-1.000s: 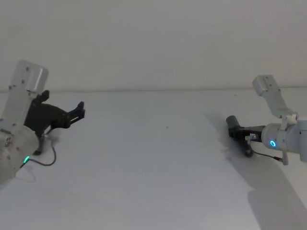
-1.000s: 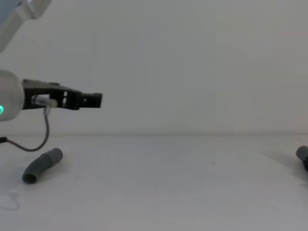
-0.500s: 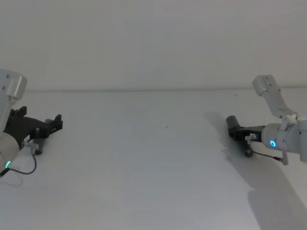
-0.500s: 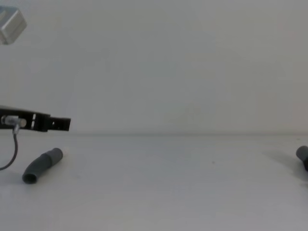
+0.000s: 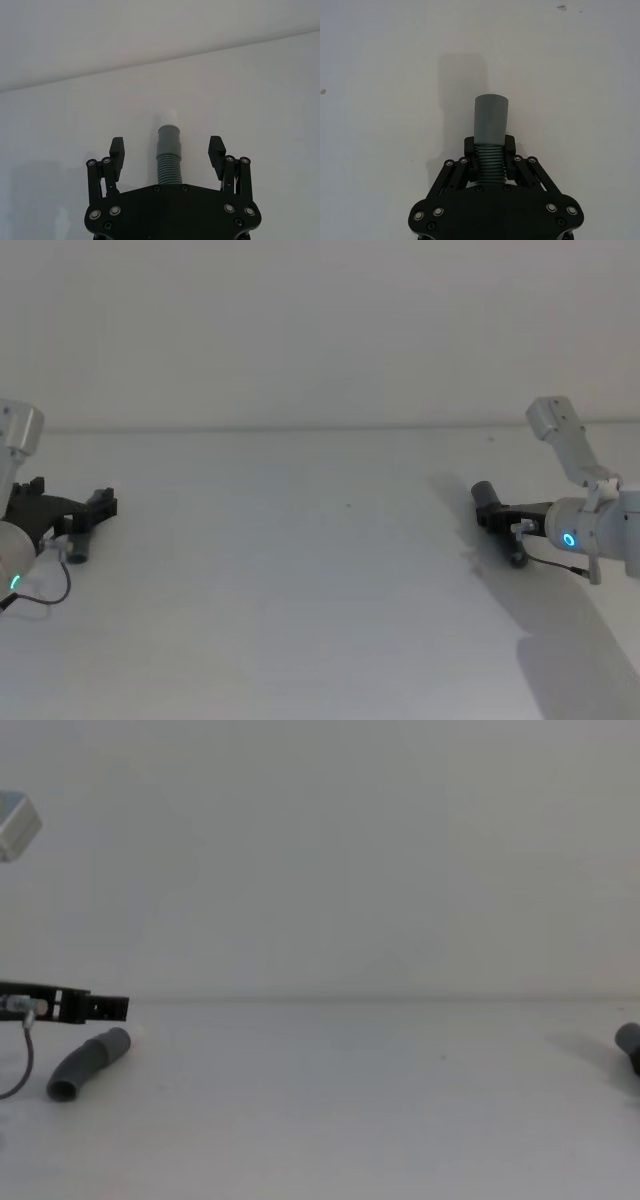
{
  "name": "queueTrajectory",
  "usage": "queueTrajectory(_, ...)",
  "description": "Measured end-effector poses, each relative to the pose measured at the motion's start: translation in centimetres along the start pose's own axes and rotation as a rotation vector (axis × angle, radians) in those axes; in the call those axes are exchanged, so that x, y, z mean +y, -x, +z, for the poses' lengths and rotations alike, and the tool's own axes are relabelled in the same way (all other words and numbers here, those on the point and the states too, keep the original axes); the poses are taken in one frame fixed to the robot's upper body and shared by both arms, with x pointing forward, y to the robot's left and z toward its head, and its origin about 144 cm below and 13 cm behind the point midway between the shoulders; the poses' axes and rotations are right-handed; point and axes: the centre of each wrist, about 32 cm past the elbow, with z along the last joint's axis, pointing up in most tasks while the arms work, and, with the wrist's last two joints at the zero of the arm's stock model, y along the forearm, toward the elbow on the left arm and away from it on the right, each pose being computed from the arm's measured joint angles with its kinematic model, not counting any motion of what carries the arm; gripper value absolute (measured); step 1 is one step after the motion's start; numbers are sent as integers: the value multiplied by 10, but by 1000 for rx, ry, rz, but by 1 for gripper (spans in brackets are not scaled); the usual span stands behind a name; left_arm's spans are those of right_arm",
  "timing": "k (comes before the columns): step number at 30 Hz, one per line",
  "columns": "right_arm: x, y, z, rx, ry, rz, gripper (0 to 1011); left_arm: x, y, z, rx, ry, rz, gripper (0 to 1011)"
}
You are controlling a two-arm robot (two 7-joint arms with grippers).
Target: Use both hands to pick up one end of the pipe from the table, align the ends, and insert them.
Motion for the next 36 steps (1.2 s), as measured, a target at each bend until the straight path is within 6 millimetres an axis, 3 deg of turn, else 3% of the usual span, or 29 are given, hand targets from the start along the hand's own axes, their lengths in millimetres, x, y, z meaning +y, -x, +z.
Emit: queueTrajectory(36, 0, 0, 0, 0, 0, 0, 286, -43, -7, 13, -41, -180, -47, 1001)
